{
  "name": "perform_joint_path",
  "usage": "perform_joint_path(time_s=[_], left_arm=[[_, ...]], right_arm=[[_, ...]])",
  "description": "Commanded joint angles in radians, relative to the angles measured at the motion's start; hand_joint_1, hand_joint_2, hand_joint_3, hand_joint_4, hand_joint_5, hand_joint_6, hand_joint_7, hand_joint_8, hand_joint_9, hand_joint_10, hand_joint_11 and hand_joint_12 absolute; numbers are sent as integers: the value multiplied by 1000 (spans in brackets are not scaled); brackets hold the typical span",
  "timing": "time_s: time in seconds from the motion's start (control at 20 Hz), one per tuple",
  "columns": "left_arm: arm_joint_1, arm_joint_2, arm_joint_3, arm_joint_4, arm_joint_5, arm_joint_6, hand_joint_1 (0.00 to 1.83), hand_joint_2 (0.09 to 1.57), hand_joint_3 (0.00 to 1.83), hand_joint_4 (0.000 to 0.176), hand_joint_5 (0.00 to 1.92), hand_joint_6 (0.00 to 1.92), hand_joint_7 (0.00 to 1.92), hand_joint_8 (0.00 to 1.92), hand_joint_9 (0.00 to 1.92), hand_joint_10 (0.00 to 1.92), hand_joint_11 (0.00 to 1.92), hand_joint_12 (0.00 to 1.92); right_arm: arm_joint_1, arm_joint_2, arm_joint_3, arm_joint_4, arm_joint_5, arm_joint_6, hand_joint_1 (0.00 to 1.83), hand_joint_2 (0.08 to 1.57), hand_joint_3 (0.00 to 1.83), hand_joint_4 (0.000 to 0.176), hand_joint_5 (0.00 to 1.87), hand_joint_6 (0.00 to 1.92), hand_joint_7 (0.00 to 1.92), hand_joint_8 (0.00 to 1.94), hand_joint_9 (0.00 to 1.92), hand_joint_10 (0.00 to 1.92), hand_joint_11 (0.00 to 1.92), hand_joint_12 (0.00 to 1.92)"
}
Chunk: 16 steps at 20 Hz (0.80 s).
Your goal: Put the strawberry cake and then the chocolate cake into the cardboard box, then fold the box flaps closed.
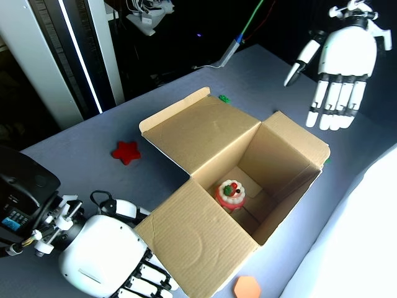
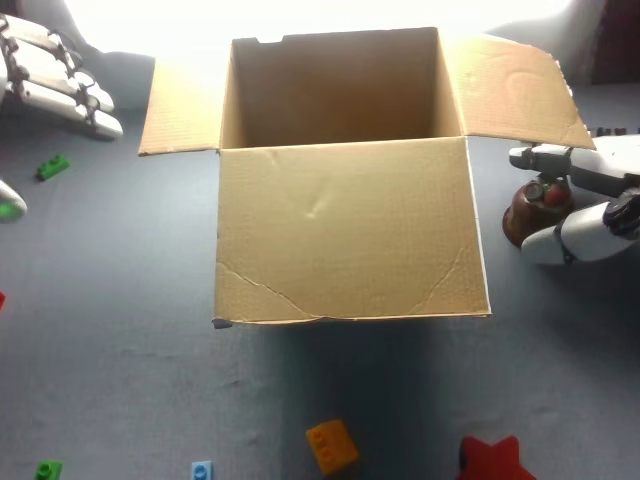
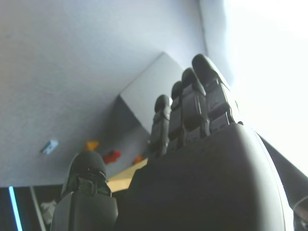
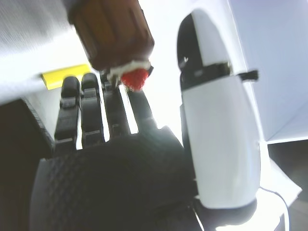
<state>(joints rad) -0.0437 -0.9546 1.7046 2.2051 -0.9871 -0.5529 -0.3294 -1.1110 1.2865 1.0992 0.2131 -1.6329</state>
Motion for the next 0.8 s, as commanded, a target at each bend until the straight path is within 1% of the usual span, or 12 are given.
perform_joint_path(time_s=[0.0,0.05,0.1,0.2,0.3,0.35,0.4,0.45,0.55,0.6,0.7,0.75], left_arm=[[5,18,-3,-74,21,-3,0,1161,0,39,118,7,105,3,141,1,0,698],[27,23,-12,-103,5,-4,0,1164,1,38,120,7,111,6,141,1,0,699],[45,29,-23,-135,-11,-7,0,1176,5,41,116,5,107,3,131,2,0,671],[70,39,-43,-174,-18,-7,0,1183,6,42,126,7,115,4,144,8,0,714],[95,46,-57,-197,-22,-7,0,1177,3,44,113,1,110,1,136,4,0,711],[117,50,-62,-208,-22,-7,0,1184,5,45,107,0,100,0,127,0,0,693],[135,53,-65,-219,-22,-7,0,1183,4,46,105,0,95,0,122,0,0,691],[146,54,-66,-225,-22,-7,0,1179,1,42,101,1,96,1,128,3,0,719],[166,55,-63,-254,-22,7,0,1180,1,41,124,8,105,2,131,3,0,788],[182,57,-60,-283,-13,21,0,1183,2,44,113,2,90,1,121,3,0,753],[213,57,-58,-319,-5,37,0,1192,5,48,122,5,102,7,140,11,0,718],[232,56,-59,-331,-1,46,14,1190,3,50,123,4,109,6,147,12,0,745]], right_arm=[[1,8,12,-9,69,-2,802,1068,0,0,49,1,75,0,60,0,0,345],[-1,1,21,-9,72,-5,836,1056,0,0,52,2,78,1,65,2,0,366],[-3,-8,29,-10,74,-9,861,1056,0,0,46,0,72,0,61,0,0,348],[-3,-16,37,-10,81,-13,913,1044,0,6,58,5,74,0,61,2,0,288],[-3,-22,44,-10,83,-15,924,1045,0,9,22,0,49,0,49,0,0,284],[-3,-26,48,-10,83,-15,937,1046,0,10,4,0,37,0,38,0,0,228],[-3,-29,51,-10,83,-15,954,1040,0,13,16,6,42,3,42,3,0,218],[-3,-30,53,-10,83,-15,955,1046,0,11,21,6,42,1,37,1,0,183],[-2,-34,57,-10,86,-15,986,1047,0,3,45,12,81,8,63,9,0,226],[-2,-36,59,-10,86,-15,1013,1038,0,0,65,19,99,13,77,15,0,222],[-1,-37,59,-10,86,-16,1020,1054,2,0,65,9,83,2,64,6,0,153],[-1,-37,59,-10,86,-16,1025,1055,1,4,84,13,90,2,74,8,0,244]])
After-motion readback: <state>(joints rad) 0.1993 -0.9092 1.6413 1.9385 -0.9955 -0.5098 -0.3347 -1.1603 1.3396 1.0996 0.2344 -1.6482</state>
